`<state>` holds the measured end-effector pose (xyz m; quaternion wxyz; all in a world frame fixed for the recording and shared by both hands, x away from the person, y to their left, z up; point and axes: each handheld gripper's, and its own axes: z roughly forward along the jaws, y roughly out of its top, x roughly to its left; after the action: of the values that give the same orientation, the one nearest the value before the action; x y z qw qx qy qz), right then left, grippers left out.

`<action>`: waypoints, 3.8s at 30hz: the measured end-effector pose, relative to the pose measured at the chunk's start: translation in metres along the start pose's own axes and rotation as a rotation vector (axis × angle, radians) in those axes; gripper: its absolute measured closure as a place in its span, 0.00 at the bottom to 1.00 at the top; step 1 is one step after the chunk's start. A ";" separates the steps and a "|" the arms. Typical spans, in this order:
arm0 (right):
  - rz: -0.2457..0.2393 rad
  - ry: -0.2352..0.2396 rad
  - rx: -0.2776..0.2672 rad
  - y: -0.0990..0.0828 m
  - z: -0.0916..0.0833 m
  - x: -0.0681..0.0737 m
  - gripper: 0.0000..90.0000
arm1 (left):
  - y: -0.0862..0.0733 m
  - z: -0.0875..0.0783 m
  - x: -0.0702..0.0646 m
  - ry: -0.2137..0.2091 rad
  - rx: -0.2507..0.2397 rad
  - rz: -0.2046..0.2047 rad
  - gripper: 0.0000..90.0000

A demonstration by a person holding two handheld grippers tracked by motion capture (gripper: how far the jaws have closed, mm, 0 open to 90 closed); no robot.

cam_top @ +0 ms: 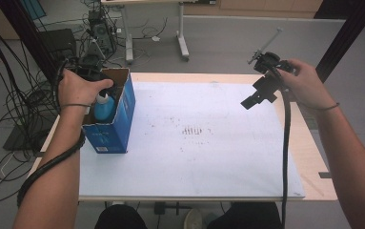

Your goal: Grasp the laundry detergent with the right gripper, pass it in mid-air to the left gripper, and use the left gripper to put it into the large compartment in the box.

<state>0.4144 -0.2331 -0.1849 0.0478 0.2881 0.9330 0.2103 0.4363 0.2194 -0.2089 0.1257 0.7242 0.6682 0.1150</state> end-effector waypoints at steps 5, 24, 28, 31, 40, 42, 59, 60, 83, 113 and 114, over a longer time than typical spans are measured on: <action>-0.003 0.005 0.001 0.000 0.001 0.001 0.08 | 0.003 -0.015 -0.008 -0.008 -0.034 0.006 0.24; -0.014 0.003 0.007 0.002 -0.002 0.004 0.08 | 0.017 -0.034 -0.074 -0.103 -0.089 0.077 0.08; -0.010 0.004 0.002 0.001 -0.004 0.004 0.08 | 0.016 -0.026 -0.090 -0.125 -0.075 0.117 0.08; -0.010 0.000 0.009 0.001 -0.004 0.007 0.08 | 0.016 -0.018 -0.102 -0.142 -0.063 0.138 0.08; 0.001 0.007 0.016 -0.005 -0.003 0.014 0.08 | 0.012 0.010 -0.132 -0.169 -0.043 0.181 0.08; 0.000 -0.001 0.018 -0.006 -0.002 0.015 0.08 | 0.011 0.019 -0.138 -0.180 -0.039 0.190 0.09; 0.016 -0.017 0.006 -0.015 -0.014 0.015 0.08 | 0.002 0.085 -0.157 -0.190 -0.006 0.215 0.14; 0.017 -0.016 0.004 -0.015 -0.014 0.016 0.08 | 0.000 0.089 -0.158 -0.183 -0.010 0.223 0.14; 0.024 -0.011 -0.009 -0.024 -0.013 0.016 0.08 | -0.012 0.133 -0.157 -0.162 0.032 0.198 0.16; 0.016 0.000 0.005 -0.020 -0.003 0.013 0.08 | -0.017 0.141 -0.148 -0.175 0.055 0.185 0.16; 0.013 0.002 0.006 -0.020 -0.002 0.013 0.08 | -0.017 0.141 -0.148 -0.176 0.051 0.181 0.16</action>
<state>0.3926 -0.2415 -0.1908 0.0446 0.2943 0.9318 0.2078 0.4561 0.0691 -0.3472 0.1545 0.7919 0.5891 0.0446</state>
